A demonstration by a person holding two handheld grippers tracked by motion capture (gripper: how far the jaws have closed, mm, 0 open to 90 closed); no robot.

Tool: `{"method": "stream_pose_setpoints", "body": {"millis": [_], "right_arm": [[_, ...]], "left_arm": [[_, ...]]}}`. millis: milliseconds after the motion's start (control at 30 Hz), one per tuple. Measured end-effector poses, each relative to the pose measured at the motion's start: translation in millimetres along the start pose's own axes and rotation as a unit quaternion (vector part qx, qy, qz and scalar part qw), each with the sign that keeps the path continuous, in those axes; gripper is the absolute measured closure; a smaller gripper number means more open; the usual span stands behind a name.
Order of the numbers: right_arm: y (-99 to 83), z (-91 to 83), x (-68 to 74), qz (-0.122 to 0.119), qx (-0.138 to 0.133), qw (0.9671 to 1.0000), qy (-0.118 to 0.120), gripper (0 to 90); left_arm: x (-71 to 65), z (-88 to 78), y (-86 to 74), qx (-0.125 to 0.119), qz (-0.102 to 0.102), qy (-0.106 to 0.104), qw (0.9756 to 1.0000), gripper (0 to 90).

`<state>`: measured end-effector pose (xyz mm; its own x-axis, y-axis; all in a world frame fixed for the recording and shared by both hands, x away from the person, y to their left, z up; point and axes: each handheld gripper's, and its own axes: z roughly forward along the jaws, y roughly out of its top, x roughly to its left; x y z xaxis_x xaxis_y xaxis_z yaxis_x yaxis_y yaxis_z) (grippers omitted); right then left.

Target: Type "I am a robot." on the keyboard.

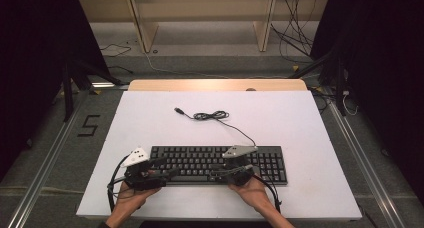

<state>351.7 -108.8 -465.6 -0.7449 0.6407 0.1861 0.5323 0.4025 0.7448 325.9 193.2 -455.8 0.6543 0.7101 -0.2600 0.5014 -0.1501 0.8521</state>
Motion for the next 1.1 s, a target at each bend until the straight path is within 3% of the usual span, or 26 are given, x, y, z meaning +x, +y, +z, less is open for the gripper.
{"method": "stream_pose_setpoints", "body": {"millis": [433, 1100], "right_arm": [[-3.0, 9.7, -0.9, -0.002, 0.019, 0.9997, -0.012, 90.0], [-6.0, 15.3, 1.4, -0.007, 0.026, 0.9995, -0.019, 90.0]], "left_arm": [[0.2, -12.4, -7.9, -0.012, 0.001, -0.001, 0.9999, 28.4], [0.6, -14.3, -10.8, -0.013, 0.002, 0.004, 0.9999, 27.0]]}}
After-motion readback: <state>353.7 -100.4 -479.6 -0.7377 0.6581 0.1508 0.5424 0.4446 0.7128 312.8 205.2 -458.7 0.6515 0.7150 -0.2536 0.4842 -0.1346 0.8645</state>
